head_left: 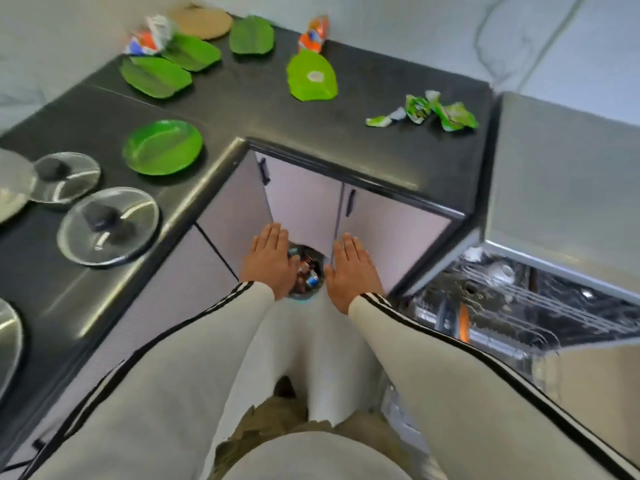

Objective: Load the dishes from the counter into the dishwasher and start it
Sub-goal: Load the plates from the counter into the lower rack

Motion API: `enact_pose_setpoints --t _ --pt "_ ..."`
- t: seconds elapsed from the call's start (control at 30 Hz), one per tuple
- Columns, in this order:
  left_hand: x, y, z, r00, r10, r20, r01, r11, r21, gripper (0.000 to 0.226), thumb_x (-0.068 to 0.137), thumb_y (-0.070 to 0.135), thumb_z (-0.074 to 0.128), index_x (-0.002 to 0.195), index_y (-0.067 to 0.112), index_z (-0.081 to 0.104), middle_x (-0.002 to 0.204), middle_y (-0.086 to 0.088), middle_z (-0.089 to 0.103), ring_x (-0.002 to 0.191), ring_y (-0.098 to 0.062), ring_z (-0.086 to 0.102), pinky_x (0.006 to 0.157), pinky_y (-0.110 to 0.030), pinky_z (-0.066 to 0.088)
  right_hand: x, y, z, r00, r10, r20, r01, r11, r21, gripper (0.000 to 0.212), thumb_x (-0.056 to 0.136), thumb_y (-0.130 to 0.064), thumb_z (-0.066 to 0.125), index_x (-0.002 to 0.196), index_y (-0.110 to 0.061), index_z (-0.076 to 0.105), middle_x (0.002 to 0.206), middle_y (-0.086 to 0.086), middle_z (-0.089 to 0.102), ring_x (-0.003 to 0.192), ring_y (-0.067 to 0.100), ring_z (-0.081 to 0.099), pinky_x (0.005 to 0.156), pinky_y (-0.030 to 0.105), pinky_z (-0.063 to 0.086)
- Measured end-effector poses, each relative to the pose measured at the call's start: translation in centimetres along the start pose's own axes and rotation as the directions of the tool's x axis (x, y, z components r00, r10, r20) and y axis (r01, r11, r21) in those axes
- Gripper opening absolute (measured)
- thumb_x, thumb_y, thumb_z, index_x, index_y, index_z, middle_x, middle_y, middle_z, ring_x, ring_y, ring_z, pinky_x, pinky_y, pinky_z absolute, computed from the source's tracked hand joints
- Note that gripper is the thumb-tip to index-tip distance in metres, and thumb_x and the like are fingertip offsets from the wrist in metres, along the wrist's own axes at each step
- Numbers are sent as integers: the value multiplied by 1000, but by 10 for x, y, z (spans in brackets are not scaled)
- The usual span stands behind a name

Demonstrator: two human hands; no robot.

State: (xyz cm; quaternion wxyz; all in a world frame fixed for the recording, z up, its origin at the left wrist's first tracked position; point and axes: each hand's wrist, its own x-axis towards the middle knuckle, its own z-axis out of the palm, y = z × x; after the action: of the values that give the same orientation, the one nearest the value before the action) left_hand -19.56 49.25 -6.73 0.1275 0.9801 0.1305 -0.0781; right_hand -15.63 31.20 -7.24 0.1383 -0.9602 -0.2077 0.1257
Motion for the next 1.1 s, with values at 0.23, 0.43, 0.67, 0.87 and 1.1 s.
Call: enact_pose_setpoints --t 0.23,0.43,0.67,0.87,1.1 --pt "50 -83 -51 977 -179 -113 177 984 -25 67 102 41 36 157 11 12 166 -9 6 153 -25 2 125 -42 2 109 -98 -15 973 -228 -42 223 970 -98 60 103 -41 32 155 -13 21 164 10 14 151 25 11 124 40 11" --pt "93 -132 -64 927 -345 -145 342 939 -45 67 102 40 37 157 10 13 166 -11 6 153 -27 2 124 -43 5 201 -147 -14 922 -388 10 386 916 -111 60 102 -39 36 154 -12 24 163 9 18 150 24 15 123 41 15" --pt "147 -165 -92 802 -553 -225 531 833 -154 66 101 42 40 156 11 21 164 -12 15 152 -29 9 124 -44 10 299 -188 -31 831 -555 33 556 827 -86 56 104 -40 33 153 -13 28 162 7 21 150 22 16 123 39 16" --pt "199 -199 -113 779 -561 -280 544 827 -143 63 100 40 42 153 10 26 162 -14 19 150 -32 14 124 -45 13 365 -221 -32 821 -569 41 571 820 -49 56 103 -40 37 151 -11 32 159 9 29 147 24 23 122 37 19" --pt "263 -271 -137 524 -826 -207 781 563 -271 61 96 30 45 150 8 29 157 -16 28 146 -35 23 118 -48 20 410 -262 -25 923 -366 119 362 931 52 62 100 -47 42 150 -12 31 144 9 46 130 28 45 103 42 41"
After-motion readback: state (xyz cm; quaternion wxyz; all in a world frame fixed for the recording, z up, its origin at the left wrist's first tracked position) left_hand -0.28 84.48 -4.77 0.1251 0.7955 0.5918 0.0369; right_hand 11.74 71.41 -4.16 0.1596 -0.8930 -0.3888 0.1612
